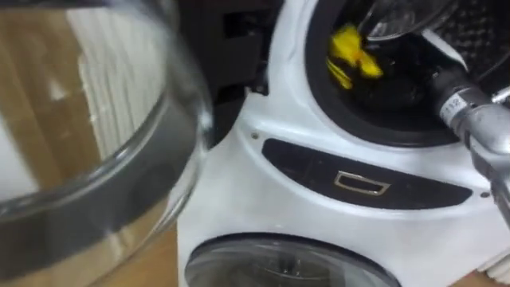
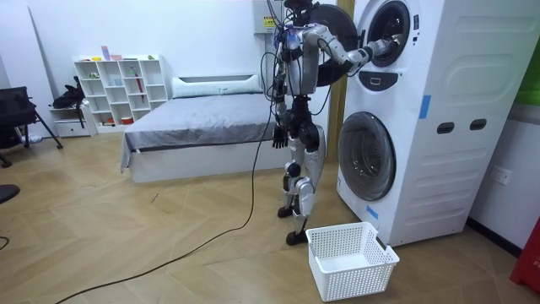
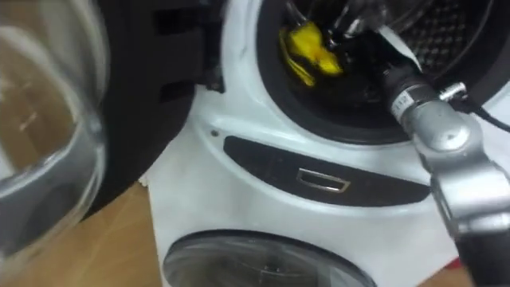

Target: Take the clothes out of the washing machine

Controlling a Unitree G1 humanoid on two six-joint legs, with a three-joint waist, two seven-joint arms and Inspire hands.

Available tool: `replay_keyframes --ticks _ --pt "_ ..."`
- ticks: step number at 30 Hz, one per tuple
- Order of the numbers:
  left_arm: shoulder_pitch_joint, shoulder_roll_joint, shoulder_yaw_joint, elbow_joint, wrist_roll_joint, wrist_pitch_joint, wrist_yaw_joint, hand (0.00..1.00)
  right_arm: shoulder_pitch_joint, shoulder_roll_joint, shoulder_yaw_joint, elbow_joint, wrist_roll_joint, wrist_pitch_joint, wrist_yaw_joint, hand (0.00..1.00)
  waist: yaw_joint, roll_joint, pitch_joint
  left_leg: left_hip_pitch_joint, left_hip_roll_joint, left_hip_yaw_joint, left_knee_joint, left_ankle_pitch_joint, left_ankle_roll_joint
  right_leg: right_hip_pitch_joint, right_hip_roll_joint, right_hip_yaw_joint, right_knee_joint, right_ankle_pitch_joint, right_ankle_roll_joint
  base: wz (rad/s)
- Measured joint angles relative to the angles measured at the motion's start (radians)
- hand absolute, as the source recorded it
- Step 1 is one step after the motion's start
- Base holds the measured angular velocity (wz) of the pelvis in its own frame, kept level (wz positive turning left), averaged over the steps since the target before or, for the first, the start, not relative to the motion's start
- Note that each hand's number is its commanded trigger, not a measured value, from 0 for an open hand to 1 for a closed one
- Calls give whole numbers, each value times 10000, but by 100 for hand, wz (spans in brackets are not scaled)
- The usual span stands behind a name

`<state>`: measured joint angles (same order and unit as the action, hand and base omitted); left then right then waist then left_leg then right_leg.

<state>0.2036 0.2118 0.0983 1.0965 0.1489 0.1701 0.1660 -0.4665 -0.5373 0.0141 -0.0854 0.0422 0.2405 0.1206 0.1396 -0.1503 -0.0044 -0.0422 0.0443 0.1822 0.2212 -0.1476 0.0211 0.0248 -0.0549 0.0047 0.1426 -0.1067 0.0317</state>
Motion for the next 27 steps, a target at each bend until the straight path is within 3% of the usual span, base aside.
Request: replay_keyframes --ticks 1,4,7,10,12,18,24,27 --pt "158 -8 67 19 7 46 23 0 655 38 -296 -951 93 4 -14 100 -26 65 43 180 -15 71 -16 -3 5 102 -45 -573 -55 69 34 -50" --pt "563 -206 409 68 -8 -60 188 0 2246 419 -783 -3061 222 -93 92 100 -312 254 55 558 -41 33 -79 -74 -60 314 -53 -1149 -46 185 11 -45" --pt "507 -402 427 275 -72 -394 189 0 3063 612 -862 -3664 717 -467 349 100 -1011 648 37 957 -29 173 -426 -102 -81 489 35 -1162 -57 177 20 -16" --pt "441 -425 462 229 -72 -713 189 0 3476 668 -901 -4193 1052 -799 915 100 -1156 852 37 1213 -18 527 -663 -147 -144 499 146 -1135 -64 125 -31 -31" --pt "441 -398 490 221 -4 -765 165 0 3868 695 -1250 -4221 1185 -791 1133 100 -1202 786 47 1250 68 546 -692 -358 -165 464 206 -1124 -52 -25 -132 -29" --pt "924 -401 729 204 3 -755 -38 0 5010 697 -2137 -4216 1269 -770 1581 100 -1516 426 37 1243 110 667 -524 -451 -251 482 280 -1182 -45 -166 -248 -8" --pt "1009 -373 731 163 -5 -918 -196 0 5035 697 -2494 -4217 1382 -797 1752 100 -1756 349 -12 1229 115 657 -476 -444 -279 427 296 -1189 -67 -187 -268 0" --pt "1019 -345 747 161 -38 -1163 -186 0 5121 695 -2971 -4226 1792 -1043 1573 100 -1882 307 -34 1254 131 637 -543 -468 -308 431 325 -1190 22 -186 -270 0"
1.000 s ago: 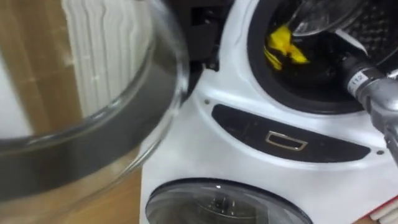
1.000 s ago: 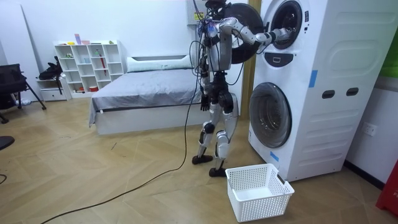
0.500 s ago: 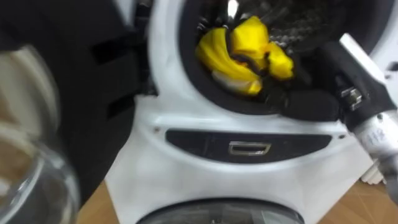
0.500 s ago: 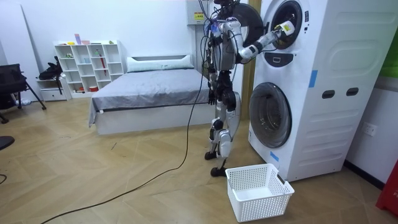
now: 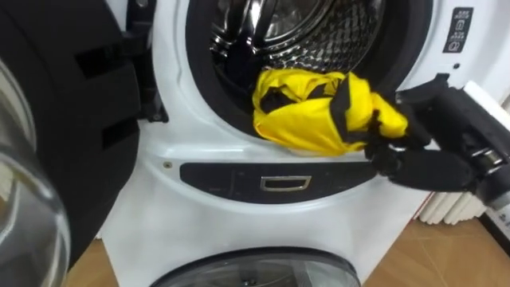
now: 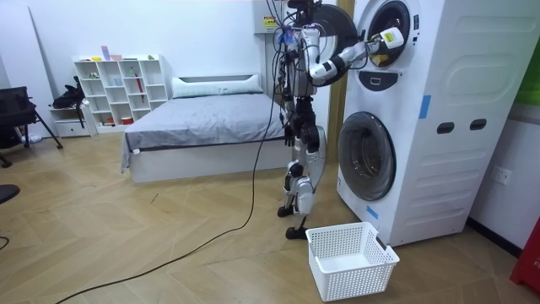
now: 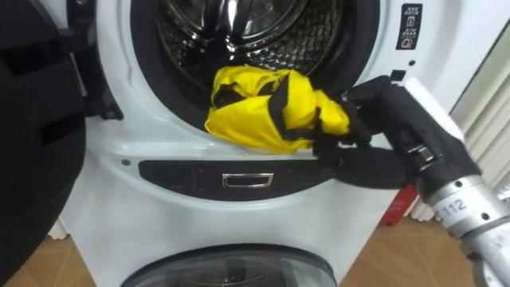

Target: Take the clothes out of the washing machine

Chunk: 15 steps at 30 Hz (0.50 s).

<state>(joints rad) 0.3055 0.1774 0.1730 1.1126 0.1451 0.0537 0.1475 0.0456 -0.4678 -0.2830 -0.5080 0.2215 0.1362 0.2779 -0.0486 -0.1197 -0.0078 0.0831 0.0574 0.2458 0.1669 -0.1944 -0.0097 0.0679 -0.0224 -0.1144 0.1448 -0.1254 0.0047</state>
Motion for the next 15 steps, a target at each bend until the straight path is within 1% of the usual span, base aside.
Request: replay_keyframes --ticks 1,3,4,8,9,10,11,12,13,14,15 --pt "-14 0 2 44 41 -83 10 0 64 1 -179 -3 95 -129 -98 100 -42 26 18 11 11 -29 -3 -1 -2 -27 13 10 69 0 0 0" --pt "-8 0 3 53 61 -153 37 0 214 1 -445 -17 126 -258 -202 100 -65 43 31 44 15 -35 -13 -10 -9 -15 19 10 72 0 0 -2" --pt "-8 -3 2 49 66 -185 62 0 326 1 -626 -17 125 -348 -237 100 -73 57 42 82 37 -28 -40 -75 -24 -20 46 32 73 0 1 -7" --pt "17 3 148 48 142 -183 167 0 780 2 -1045 -24 139 -463 -273 100 -141 81 57 157 83 100 -43 -145 -35 3 89 147 82 0 0 -10" --pt "24 14 185 49 140 -180 175 0 840 2 -1049 -25 140 -508 -292 100 -181 86 61 187 105 235 -44 -161 -44 -15 111 299 81 0 1 -25" --pt "24 44 185 52 146 -179 174 0 929 2 -1049 -25 140 -529 -292 100 -258 79 85 220 168 314 -44 -171 -54 -32 122 332 80 0 0 -23" --pt "18 63 185 52 149 -179 174 0 996 2 -1048 -25 140 -530 -292 100 -312 75 93 236 169 354 -44 -176 -60 -46 128 335 82 0 0 -24" --pt "-41 97 190 47 195 -175 174 0 1142 2 -1049 -26 165 -530 -293 100 -334 85 88 275 185 553 -42 -211 -79 -135 170 434 112 0 0 -36" --pt "-48 129 195 44 257 -167 172 0 1240 2 -1049 -54 206 -529 -293 100 -328 89 89 304 228 720 -32 -254 -109 -188 224 630 131 3 -4 -44" --pt "-88 148 196 41 262 -163 172 0 1288 1 -1051 -70 250 -529 -295 100 -343 94 91 325 261 825 -23 -278 -127 -208 249 671 125 6 -10 -52" --pt "-155 173 195 31 272 -155 172 0 1419 1 -1059 -135 260 -529 -313 100 -408 109 74 340 360 1004 12 -330 -166 -282 306 786 145 23 -38 -45"
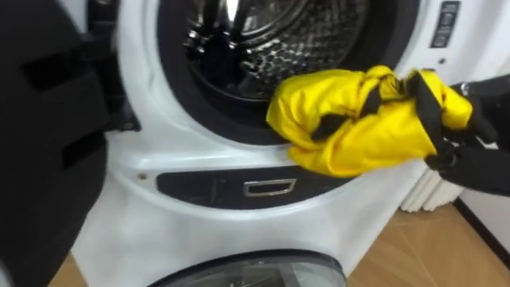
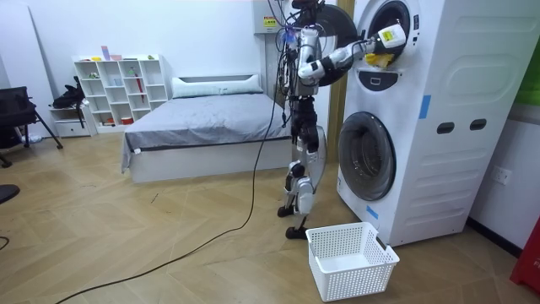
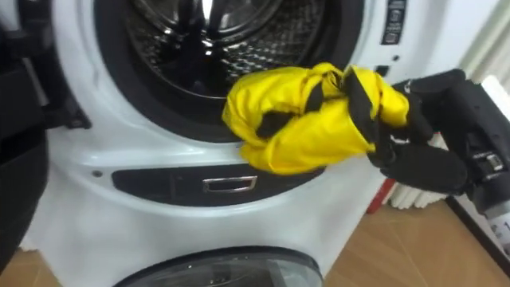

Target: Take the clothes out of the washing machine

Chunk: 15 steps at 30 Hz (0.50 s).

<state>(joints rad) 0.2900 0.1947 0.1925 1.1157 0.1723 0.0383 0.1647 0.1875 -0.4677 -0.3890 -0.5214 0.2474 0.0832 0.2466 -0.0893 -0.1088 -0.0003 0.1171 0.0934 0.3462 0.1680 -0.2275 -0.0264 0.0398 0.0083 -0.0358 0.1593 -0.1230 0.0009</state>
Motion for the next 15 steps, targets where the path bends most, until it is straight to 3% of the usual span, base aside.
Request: replay_keyframes --ticks 2,6,8,10,14,15 --pt "-94 36 1 11 1 57 0 0 275 0 -64 -14 9 -23 -1 100 -192 20 9 0 1 172 1 -8 -16 -74 75 183 129 17 -28 -35" --pt "-656 166 -131 2 -10 69 1 0 1078 14 -206 49 -64 9 -16 100 -272 149 9 158 174 1179 -21 -86 -127 -472 302 935 227 84 -130 -63" --pt "-856 291 -313 3 -19 67 -20 0 1337 22 -228 105 -85 50 41 100 -562 187 13 133 203 1504 -12 -96 -161 -670 393 1171 310 109 -171 -67" --pt "-1084 329 -510 -15 -22 71 -149 0 1612 151 -246 331 -128 107 184 100 -799 307 5 166 320 2124 9 -151 -266 -838 583 1683 366 206 -243 -81" --pt "-1431 362 -824 -16 -174 68 -400 0 1829 379 -244 1070 -166 216 451 100 -1243 453 45 287 439 2907 3 -151 -402 -1160 845 2416 464 311 -315 -69" --pt "-1589 401 -1090 7 -241 60 -457 0 1834 428 -242 1462 -131 241 511 100 -1317 532 15 298 506 3171 31 -178 -457 -1203 949 2632 455 398 -334 -68"
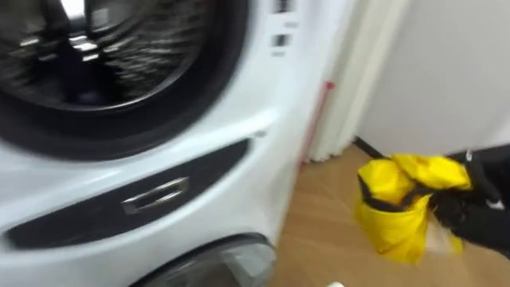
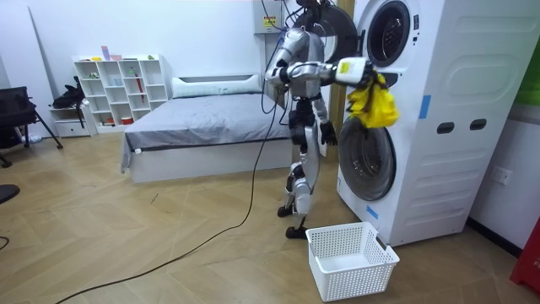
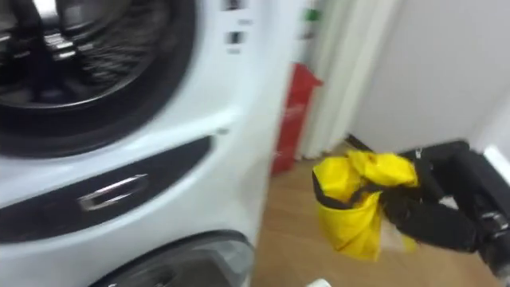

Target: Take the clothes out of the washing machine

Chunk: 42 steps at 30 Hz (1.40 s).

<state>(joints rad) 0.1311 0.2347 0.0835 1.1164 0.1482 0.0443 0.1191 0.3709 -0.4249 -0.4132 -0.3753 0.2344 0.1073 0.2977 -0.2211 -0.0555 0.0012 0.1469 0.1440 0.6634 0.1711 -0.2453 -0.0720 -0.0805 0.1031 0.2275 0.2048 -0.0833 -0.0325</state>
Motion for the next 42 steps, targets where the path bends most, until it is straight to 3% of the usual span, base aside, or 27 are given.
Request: replay_keyframes --ticks 2,4,6,8,9,11,12,14,16,20,23,29,30,31,32,37,42 --pt "-271 1 -276 98 -129 257 -26 0 -5 339 40 505 -38 42 56 100 16 22 13 20 62 181 20 -37 -67 -90 160 352 10 85 -31 -62" --pt "-391 -27 -758 95 -381 231 -112 0 -11 759 274 1233 -83 41 159 100 -78 86 56 -23 130 176 149 -85 -134 -138 261 531 -16 123 -52 -27" --pt "-550 -57 -1072 81 -389 184 -148 0 -141 796 579 1882 13 42 162 100 -98 130 29 -159 145 173 228 -123 -127 -321 275 550 17 128 -56 -6" --pt "-770 -47 -1390 68 -405 165 -145 0 -528 796 979 2615 30 32 108 100 -106 229 88 -385 172 154 432 -136 -106 -547 250 554 103 141 -49 -6" --pt "-919 -51 -1643 78 -608 150 -137 0 -862 800 1243 3247 28 -14 53 100 -74 313 111 -541 178 115 560 -136 -105 -698 224 488 197 141 -50 0" --pt "-966 -76 -2102 83 -813 115 -169 0 -1392 819 1647 4433 -30 -100 -70 100 -75 501 67 -757 196 55 663 -160 -69 -850 190 372 188 141 -50 4" --pt "-1013 -138 -2252 63 -793 26 -232 0 -1543 899 1772 5080 -222 -120 -175 100 -123 672 23 -881 197 -28 682 -160 -68 -955 179 327 191 141 -50 13" --pt "-979 -203 -2255 59 -779 -130 -293 0 -1588 1102 1869 5724 -472 -120 -380 100 -35 964 21 -1016 197 -98 658 -160 -68 -1089 186 303 194 140 -52 5" --pt "-946 -226 -2276 140 -780 -168 -402 0 -1652 1162 1963 6603 -484 -228 -532 100 3 1384 -9 -1235 195 -165 643 -158 -67 -1294 178 258 186 145 -62 0" --pt "-787 -235 -2462 225 -812 -287 -407 0 -1740 1495 2001 8124 -314 -472 -1128 100 66 1673 7 -1277 166 -380 515 -148 -65 -1342 191 191 176 135 -79 6" --pt "-715 -292 -2471 218 -799 -507 -411 0 -1875 1527 2065 8962 -307 -724 -1237 100 -3 1897 -76 -1577 107 -427 511 -117 -11 -1624 110 102 192 139 -63 8" --pt "-1063 -376 -2448 394 -796 -680 -434 0 -3058 1517 2022 10897 -305 -1367 -1593 100 -101 2321 27 -2118 -94 -578 492 -13 153 -2305 -27 104 536 107 24 2" --pt "-1133 -429 -2448 410 -796 -720 -449 0 -3199 1509 2009 11107 -304 -1464 -1692 100 -114 2410 15 -2236 -121 -635 492 17 183 -2415 -60 66 574 103 31 10" --pt "-1178 -479 -2448 410 -798 -762 -456 0 -3300 1510 2008 11197 -295 -1528 -1792 53 -94 2470 24 -2306 -162 -650 478 62 203 -2526 -87 52 655 86 43 9" --pt "-1192 -497 -2449 410 -797 -797 -459 0 -3340 1511 2009 11199 -274 -1551 -1833 0 -85 2504 33 -2348 -181 -667 477 79 217 -2585 -106 38 709 68 50 11" --pt "-1297 -733 -2461 421 -983 -926 -505 0 -3796 1537 2053 12078 24 -2004 -2142 0 -56 2537 78 -2666 -345 -905 419 225 298 -3044 -193 -148 1090 -107 76 16" --pt "-1388 -797 -2459 448 -1197 -950 -567 0 -3900 1713 2045 12765 95 -2037 -2238 0 -122 2480 109 -3076 -413 -1200 448 317 369 -3399 -348 -390 1250 -126 63 16"
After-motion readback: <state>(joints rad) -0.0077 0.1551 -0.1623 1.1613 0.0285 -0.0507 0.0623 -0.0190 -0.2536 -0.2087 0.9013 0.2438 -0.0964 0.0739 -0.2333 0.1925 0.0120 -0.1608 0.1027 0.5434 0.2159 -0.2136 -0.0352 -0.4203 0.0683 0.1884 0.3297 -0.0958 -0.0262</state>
